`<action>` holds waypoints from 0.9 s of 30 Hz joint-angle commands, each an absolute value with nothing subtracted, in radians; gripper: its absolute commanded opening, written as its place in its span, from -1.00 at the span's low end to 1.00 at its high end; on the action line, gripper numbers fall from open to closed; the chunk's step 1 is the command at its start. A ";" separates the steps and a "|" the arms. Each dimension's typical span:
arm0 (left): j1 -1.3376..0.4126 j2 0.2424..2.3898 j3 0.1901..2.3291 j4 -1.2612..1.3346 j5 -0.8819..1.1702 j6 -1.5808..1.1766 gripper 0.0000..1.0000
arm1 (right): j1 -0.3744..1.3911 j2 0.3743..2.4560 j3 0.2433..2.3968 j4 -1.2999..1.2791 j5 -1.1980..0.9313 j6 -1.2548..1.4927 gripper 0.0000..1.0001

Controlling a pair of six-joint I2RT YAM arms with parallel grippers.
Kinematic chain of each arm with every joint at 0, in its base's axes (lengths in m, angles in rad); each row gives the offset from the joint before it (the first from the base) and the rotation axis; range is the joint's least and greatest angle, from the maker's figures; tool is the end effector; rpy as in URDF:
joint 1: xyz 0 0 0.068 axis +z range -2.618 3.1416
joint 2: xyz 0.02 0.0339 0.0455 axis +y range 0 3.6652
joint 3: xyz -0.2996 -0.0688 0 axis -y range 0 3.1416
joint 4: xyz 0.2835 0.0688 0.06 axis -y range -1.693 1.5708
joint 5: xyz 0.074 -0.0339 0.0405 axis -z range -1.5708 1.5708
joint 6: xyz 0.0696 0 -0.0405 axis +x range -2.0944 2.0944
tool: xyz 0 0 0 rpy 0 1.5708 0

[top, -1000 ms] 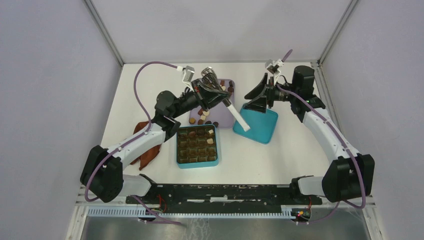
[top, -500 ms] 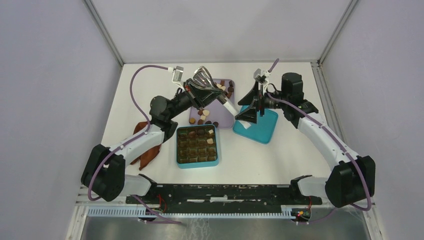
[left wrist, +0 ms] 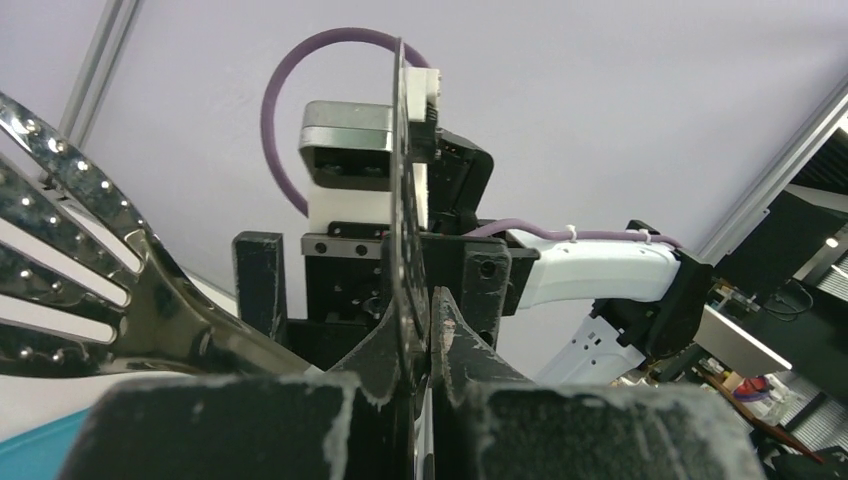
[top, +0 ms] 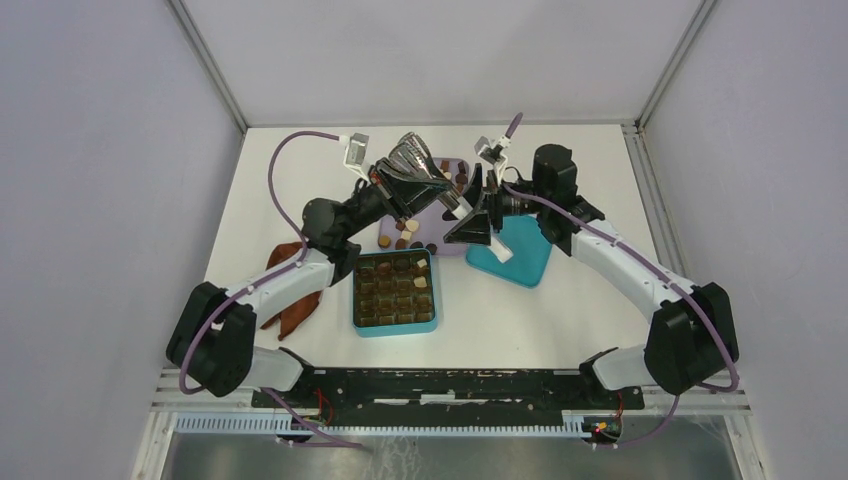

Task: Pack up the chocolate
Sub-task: Adjust the clamp.

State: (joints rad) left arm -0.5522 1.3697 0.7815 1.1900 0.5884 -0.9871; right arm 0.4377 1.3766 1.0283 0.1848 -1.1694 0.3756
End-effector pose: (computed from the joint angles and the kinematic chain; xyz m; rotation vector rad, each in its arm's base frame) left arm 0.2675 -0.2102 0.3743 0.3711 1.1792 -1.6496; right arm 0.2889 0.2059 0.3506 -0.9857 1.6339 1.5698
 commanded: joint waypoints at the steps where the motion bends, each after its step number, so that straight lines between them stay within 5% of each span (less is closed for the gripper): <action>1: -0.557 1.381 0.801 1.314 0.592 -1.050 -0.96 | 0.449 1.418 1.081 0.318 -1.212 0.500 0.62; 9: -0.557 1.401 0.787 1.327 0.601 -1.054 -0.96 | 0.451 1.424 1.111 0.390 -1.241 0.582 0.49; 15: -0.557 1.405 0.784 1.326 0.578 -1.045 -0.96 | 0.451 1.426 1.107 0.398 -1.242 0.590 0.21; 27: -0.557 1.383 0.763 1.321 0.528 -1.027 -0.96 | 0.452 1.424 1.085 0.455 -1.239 0.640 0.19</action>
